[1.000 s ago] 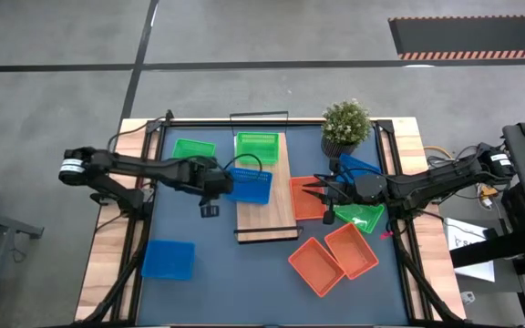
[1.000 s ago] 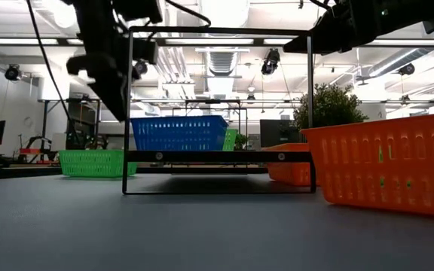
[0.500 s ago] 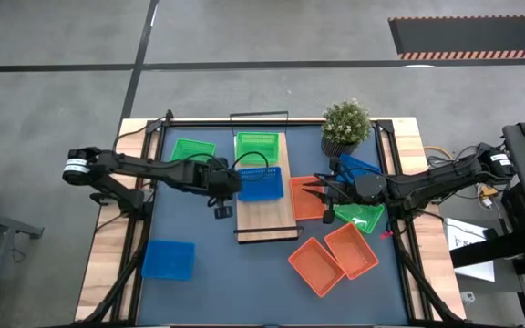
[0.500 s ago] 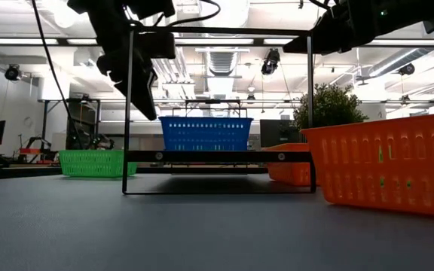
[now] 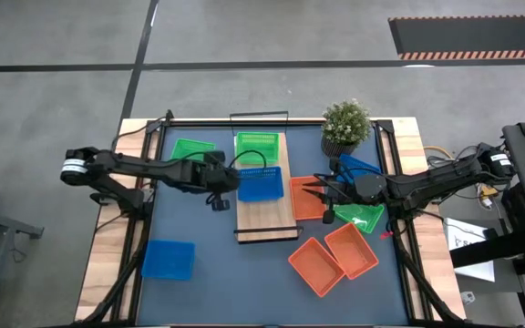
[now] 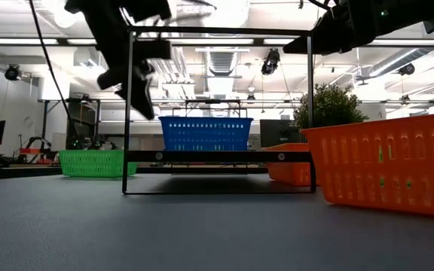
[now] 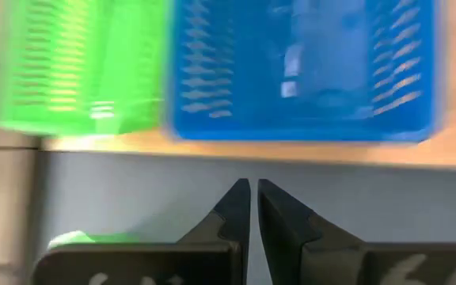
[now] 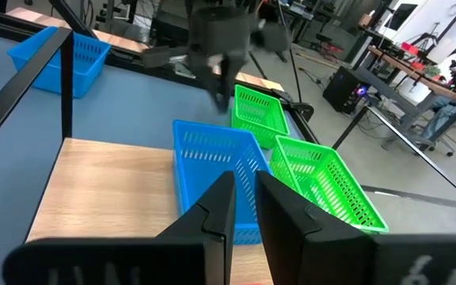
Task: Stack baskets on shelf by color
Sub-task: Adjust the green bin on the shelf
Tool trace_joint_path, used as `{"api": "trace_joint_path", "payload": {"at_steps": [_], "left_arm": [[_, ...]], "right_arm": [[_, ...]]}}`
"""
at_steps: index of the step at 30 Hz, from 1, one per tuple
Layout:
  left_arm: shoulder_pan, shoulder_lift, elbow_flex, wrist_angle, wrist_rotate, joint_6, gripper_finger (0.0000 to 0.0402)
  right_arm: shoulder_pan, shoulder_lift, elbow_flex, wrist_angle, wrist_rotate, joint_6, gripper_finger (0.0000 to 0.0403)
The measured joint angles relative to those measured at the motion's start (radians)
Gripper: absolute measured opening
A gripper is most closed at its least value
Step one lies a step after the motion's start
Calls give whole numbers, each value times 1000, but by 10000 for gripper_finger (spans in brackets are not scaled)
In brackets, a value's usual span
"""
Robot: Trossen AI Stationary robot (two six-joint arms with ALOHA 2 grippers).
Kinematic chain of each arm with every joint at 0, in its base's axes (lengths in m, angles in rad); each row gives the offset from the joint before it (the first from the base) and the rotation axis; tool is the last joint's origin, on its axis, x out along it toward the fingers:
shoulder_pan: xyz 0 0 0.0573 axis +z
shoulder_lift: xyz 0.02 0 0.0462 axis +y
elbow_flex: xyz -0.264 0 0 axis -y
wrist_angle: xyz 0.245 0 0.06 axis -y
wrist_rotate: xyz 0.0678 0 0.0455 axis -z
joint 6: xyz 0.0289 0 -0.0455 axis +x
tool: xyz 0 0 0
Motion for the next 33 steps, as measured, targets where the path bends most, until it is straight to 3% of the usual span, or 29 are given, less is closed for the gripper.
{"api": "trace_joint_path", "payload": {"at_steps": [3, 5, 11, 16, 24, 33], "left_arm": [[24, -30, 0, 10, -127, 97, 11], [65, -31, -1, 25, -137, 145, 11], [204, -7, -22, 95, -126, 201, 11], [264, 8, -82, 252, -64, 240, 11], [270, 13, -93, 324, 20, 225, 11], [283, 38, -103, 342, 21, 221, 11]], "right_arm": [[0, 0, 0, -1, 0, -3, 43], [0, 0, 0, -1, 0, -3, 43], [0, 0, 0, -1, 0, 0, 43], [0, 0, 0, -2, 0, 0, 43], [0, 0, 0, -13, 18, -3, 43], [0, 0, 0, -16, 27, -1, 43]]}}
